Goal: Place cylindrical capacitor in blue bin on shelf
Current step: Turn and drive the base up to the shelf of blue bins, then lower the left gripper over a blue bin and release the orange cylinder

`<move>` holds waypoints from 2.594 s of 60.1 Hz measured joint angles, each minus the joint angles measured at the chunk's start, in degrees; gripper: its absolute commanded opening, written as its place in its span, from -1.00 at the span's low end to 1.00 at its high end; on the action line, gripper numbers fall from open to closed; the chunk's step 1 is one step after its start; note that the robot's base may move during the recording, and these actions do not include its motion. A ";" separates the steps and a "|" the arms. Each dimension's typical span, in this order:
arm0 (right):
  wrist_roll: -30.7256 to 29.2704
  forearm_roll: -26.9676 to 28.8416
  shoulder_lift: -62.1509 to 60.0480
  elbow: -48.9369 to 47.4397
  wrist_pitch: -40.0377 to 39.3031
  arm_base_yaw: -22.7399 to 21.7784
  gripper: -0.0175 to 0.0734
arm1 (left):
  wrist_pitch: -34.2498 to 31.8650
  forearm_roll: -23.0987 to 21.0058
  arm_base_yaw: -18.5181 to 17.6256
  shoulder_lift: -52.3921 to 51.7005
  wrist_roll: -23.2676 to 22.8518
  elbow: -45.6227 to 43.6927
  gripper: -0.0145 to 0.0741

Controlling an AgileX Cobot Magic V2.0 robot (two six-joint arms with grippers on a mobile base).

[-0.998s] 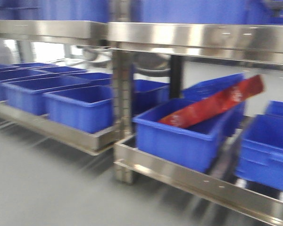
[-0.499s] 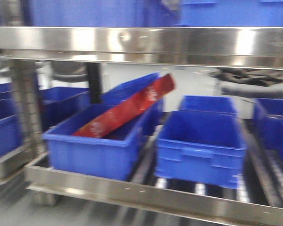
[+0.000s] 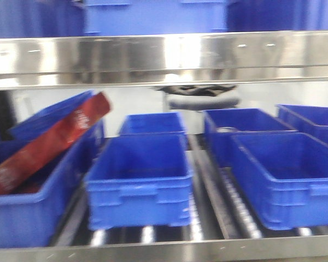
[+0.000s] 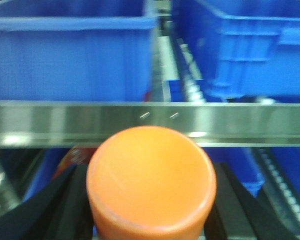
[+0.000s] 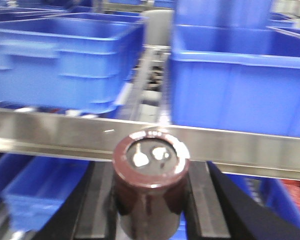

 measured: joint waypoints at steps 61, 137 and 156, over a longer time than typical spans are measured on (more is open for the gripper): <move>0.00 0.00 0.00 0.00 0.00 0.00 -0.67 | 0.00 0.00 0.00 0.00 0.00 0.00 -0.92; 0.00 0.00 0.00 0.00 0.00 0.00 -0.67 | -1.76 0.00 0.00 0.00 0.00 0.00 -0.92; 0.00 0.00 0.00 0.00 0.00 0.00 -0.67 | -2.37 0.00 0.00 0.00 0.00 0.00 -0.92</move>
